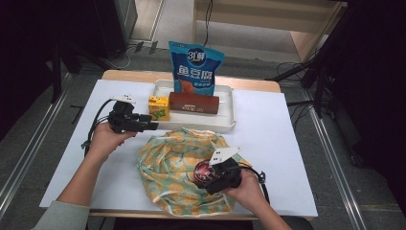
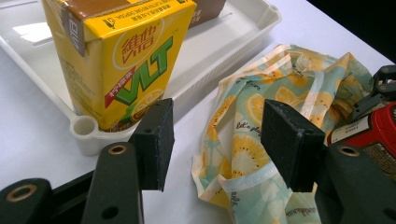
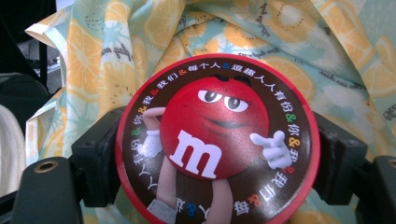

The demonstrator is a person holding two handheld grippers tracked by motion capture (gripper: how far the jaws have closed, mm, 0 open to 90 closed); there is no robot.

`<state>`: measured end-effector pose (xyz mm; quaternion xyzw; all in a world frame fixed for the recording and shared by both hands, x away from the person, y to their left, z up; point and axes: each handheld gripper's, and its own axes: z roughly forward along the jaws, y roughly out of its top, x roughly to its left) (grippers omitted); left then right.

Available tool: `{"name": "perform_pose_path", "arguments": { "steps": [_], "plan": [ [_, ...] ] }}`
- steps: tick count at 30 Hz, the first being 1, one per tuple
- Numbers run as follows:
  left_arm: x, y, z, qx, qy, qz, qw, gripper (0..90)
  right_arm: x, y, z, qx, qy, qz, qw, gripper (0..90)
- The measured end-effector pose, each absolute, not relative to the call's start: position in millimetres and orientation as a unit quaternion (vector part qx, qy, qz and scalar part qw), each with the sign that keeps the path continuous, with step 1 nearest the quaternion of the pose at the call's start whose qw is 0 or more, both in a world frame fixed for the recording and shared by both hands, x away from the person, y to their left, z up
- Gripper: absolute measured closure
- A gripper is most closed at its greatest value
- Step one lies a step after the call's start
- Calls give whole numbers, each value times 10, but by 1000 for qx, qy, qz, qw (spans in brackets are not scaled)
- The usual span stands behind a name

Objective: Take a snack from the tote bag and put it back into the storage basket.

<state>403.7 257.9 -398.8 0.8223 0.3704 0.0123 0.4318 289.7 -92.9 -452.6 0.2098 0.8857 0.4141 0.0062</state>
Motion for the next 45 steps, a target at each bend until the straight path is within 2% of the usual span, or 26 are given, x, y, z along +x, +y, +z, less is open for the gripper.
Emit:
{"name": "perform_pose_path", "arguments": {
  "steps": [5,45],
  "plan": [
    [4038,2579,-3989,823,370,13,431,449,2890,-922,-4513,206,886,414,18,210],
    [4039,2589,-3982,820,371,14,435,445,2988,-1045,-4326,232,867,442,9,246]
  ]
}}
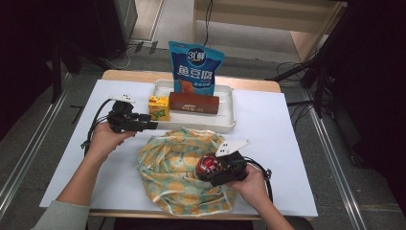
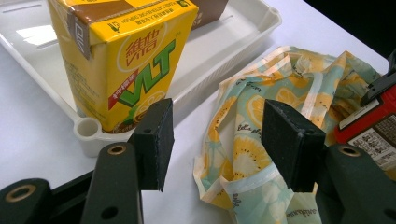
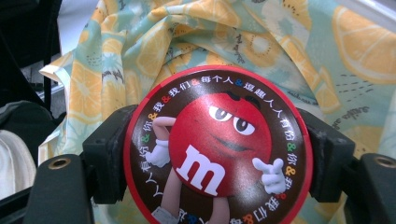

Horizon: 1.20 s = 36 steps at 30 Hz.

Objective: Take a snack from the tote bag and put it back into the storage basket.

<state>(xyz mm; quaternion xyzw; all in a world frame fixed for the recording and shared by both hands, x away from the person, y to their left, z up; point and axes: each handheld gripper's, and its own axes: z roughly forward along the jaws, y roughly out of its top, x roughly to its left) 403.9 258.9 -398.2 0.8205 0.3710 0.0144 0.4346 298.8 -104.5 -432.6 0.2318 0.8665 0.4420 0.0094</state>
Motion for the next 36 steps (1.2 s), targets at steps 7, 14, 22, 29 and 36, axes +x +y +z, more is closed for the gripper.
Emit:
{"name": "perform_pose_path", "arguments": {
  "steps": [7,14,22,29,36],
  "plan": [
    [4038,2592,-3980,820,371,15,435,445,2990,-1046,-4273,235,863,446,9,247],
    [4041,2595,-3981,821,370,15,435,445,3013,-1059,-4224,240,860,451,9,247],
    [4038,2587,-3982,821,369,14,436,444,3043,-1070,-4143,243,855,457,9,247],
    [4033,2584,-3978,821,365,14,439,436,3080,-1082,-4078,250,852,459,11,247],
    [4034,2589,-3979,821,365,15,439,435,3117,-1060,-4022,248,853,459,13,247]
  ]
}}
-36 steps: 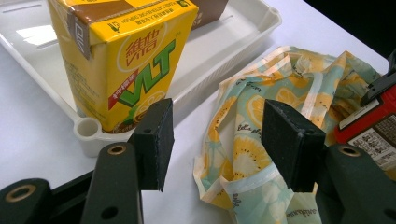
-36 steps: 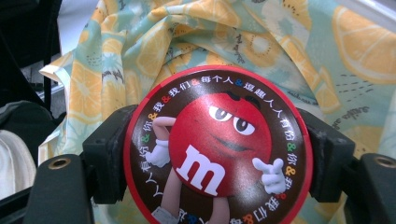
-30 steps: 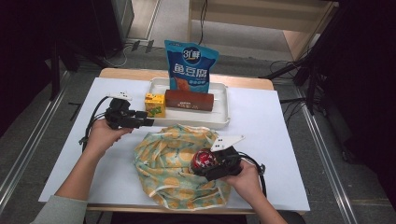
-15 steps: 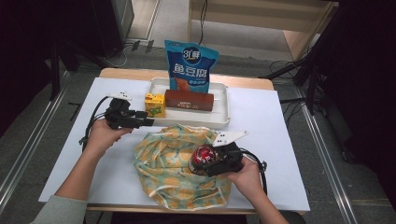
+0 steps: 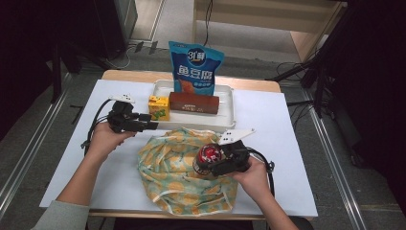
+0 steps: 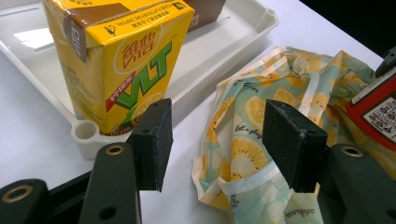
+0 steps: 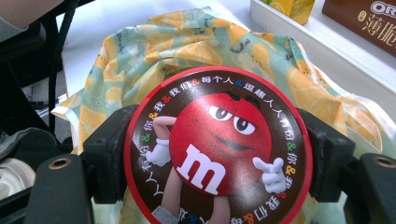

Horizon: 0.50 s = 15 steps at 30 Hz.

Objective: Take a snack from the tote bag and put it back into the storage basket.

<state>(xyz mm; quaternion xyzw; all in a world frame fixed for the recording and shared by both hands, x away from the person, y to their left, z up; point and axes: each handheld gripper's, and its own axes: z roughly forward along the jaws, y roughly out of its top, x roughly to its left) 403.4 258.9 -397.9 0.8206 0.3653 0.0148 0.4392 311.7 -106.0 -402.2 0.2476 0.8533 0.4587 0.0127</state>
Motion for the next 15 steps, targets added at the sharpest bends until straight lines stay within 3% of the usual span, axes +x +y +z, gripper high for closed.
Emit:
{"name": "perform_pose_path", "arguments": {
  "steps": [15],
  "plan": [
    [4034,2590,-3979,821,364,14,439,433,3224,-1055,-3919,260,851,456,13,248]
  ]
}}
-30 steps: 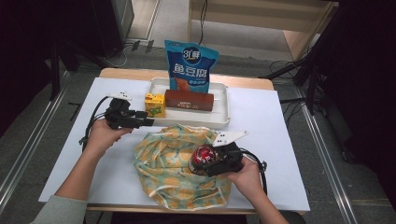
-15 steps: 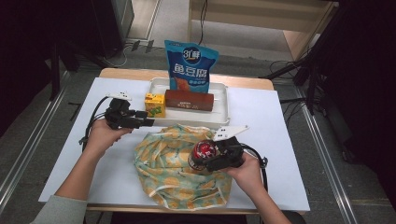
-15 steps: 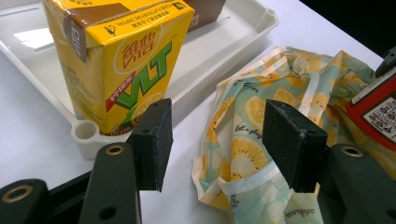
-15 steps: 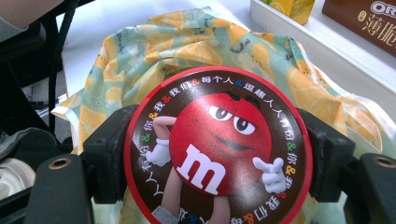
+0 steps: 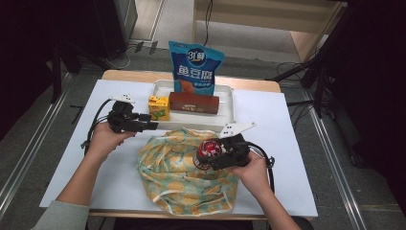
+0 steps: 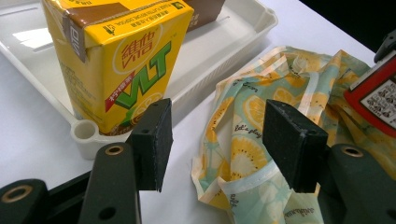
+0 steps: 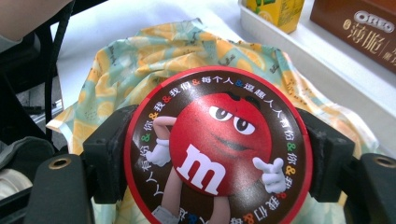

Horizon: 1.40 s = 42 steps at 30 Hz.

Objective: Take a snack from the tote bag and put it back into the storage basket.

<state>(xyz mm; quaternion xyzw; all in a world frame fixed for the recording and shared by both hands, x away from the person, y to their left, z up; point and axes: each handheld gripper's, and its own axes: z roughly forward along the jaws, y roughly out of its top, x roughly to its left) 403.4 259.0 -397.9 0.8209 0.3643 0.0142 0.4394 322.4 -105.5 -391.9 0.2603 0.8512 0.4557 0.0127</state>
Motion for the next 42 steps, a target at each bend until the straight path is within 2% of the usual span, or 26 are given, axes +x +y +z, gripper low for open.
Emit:
{"name": "perform_pose_path", "arguments": {
  "steps": [42],
  "plan": [
    [4032,2604,-3969,820,361,13,444,432,3627,-1064,-3633,281,841,462,28,248]
  ]
}}
